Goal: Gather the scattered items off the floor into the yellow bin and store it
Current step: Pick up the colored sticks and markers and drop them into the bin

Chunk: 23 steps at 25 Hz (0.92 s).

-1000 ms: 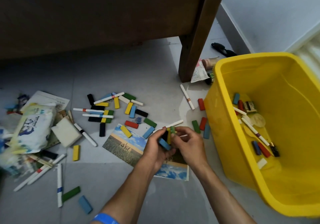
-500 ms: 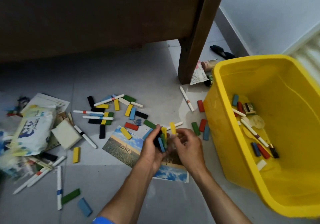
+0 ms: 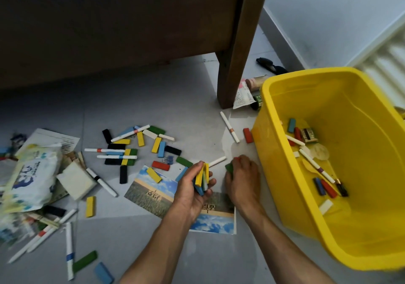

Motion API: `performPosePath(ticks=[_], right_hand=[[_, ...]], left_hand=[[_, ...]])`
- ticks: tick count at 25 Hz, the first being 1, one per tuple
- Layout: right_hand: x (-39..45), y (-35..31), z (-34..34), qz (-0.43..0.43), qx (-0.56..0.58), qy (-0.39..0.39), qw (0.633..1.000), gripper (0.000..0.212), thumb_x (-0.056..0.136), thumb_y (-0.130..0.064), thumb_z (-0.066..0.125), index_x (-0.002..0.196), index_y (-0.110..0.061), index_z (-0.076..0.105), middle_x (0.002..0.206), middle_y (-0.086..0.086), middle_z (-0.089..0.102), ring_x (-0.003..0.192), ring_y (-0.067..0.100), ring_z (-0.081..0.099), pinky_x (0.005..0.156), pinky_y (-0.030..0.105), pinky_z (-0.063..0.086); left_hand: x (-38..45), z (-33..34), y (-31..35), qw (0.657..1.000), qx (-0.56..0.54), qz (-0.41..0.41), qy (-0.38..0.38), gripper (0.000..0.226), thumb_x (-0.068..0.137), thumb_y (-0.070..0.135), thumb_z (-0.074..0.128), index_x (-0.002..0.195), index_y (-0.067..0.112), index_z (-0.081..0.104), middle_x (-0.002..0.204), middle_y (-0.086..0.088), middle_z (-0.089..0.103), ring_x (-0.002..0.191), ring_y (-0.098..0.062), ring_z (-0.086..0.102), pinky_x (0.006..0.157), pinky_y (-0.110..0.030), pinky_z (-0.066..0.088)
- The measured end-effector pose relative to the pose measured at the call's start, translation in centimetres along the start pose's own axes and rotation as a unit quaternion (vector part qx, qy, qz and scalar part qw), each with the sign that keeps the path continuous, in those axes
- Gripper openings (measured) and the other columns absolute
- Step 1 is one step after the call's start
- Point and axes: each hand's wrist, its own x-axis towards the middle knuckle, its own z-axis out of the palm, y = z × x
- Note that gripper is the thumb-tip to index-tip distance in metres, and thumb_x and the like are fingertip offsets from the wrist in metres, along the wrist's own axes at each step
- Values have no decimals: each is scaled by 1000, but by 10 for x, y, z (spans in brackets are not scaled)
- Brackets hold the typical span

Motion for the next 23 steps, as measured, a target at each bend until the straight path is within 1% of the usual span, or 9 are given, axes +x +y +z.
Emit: performPosePath(ticks=[4,8,10,12,14,16,18,21,23], right_hand=[[4,2,5,31,-1,15,999,38,93,-34,57,126,-16,51,128,11,52,107,32,50,87,39,44],[11,3,-10,73,131,-1,989,29,85,-32,68,109,-18,63,111,8,62,97,26,57,81,34,51],[2,-1,-25,101,272,8,957,18,81,-27,73,96,-19,68,100,4,67,87,18,61,74,31,53],[-13,-13,-50,103,415,23,904,16,78,-24,75,92,-25,69,97,-6,68,90,10,62,72,20,49],[-25,-19,-93,48,508,92,855,18,77,-30,75,93,-32,67,97,-15,68,95,4,63,72,13,47],[-32,-15,-144,-5,543,193,817,21,77,-35,74,96,-34,67,101,-10,69,95,12,67,73,20,53],[-35,4,-191,-5,533,291,794,22,77,-34,74,98,-32,67,103,-5,70,94,19,68,73,31,56],[-30,36,-228,44,461,316,828,29,80,-30,75,108,-26,67,118,1,66,111,20,63,88,40,55],[-29,47,-231,85,390,282,872,41,85,-26,73,124,-21,62,139,0,55,129,10,46,105,28,43]], left_hand=[[3,-6,-2,999,29,8,17,33,83,32,69,106,10,65,83,-9,68,66,-19,68,45,-24,47],[2,-3,-7,999,47,6,26,41,81,35,71,110,7,65,83,-9,70,68,-19,69,48,-25,48],[-2,1,-5,999,39,7,28,40,80,34,71,110,8,65,84,-9,70,67,-19,69,48,-25,48],[-10,13,5,1000,11,24,5,39,78,34,70,108,11,63,87,-10,68,68,-19,68,49,-25,47],[-23,42,20,997,4,56,-54,38,76,35,69,107,14,62,89,-9,67,71,-19,68,58,-29,46],[-42,86,36,986,17,90,-136,39,76,37,69,109,17,61,88,-7,68,74,-19,69,68,-33,45],[-64,139,46,967,47,119,-220,33,79,36,69,106,19,63,84,-5,70,72,-17,69,63,-31,47],[-92,200,46,945,149,120,-266,31,90,42,62,109,18,66,91,-4,73,78,-16,71,64,-32,58],[-99,216,45,948,198,80,-237,47,93,54,51,123,18,62,108,-3,71,91,-18,70,72,-35,59]])
